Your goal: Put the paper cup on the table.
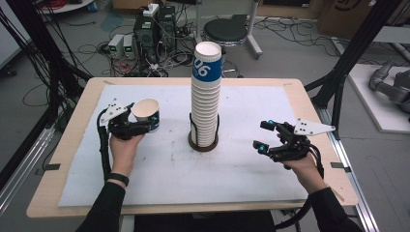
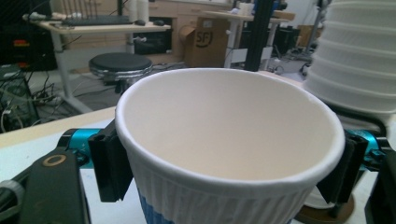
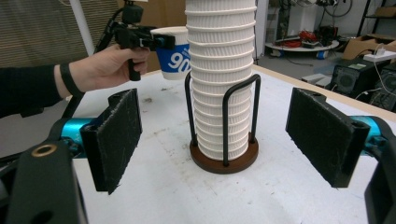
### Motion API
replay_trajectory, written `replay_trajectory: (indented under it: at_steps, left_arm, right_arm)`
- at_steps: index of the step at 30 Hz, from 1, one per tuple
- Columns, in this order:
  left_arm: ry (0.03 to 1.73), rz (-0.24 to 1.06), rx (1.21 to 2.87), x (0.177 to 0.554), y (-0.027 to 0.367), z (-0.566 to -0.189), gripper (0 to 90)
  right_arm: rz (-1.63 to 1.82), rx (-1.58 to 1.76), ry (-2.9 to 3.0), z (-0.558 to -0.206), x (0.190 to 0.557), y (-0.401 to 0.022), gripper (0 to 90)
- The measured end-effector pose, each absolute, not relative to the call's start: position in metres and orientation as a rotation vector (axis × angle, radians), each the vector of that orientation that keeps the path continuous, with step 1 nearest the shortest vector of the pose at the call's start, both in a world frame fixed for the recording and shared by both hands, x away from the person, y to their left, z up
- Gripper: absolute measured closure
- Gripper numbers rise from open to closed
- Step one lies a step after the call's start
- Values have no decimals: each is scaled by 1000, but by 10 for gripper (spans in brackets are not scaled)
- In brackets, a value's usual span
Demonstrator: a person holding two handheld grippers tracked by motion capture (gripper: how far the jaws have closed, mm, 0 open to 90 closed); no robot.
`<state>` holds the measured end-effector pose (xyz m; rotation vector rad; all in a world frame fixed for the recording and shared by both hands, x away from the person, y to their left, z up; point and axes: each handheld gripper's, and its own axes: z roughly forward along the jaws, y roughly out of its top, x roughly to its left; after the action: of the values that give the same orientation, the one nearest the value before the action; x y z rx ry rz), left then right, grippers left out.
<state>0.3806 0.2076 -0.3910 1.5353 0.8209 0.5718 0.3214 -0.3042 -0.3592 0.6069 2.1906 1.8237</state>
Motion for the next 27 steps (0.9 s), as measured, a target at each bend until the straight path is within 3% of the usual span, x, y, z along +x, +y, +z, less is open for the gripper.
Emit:
replay_trajectory:
  at_steps: [27]
  left_arm:
    - [972, 641, 1592, 416, 210, -437, 214]
  right_arm:
    - [1825, 611, 2203, -361, 322, -303, 188]
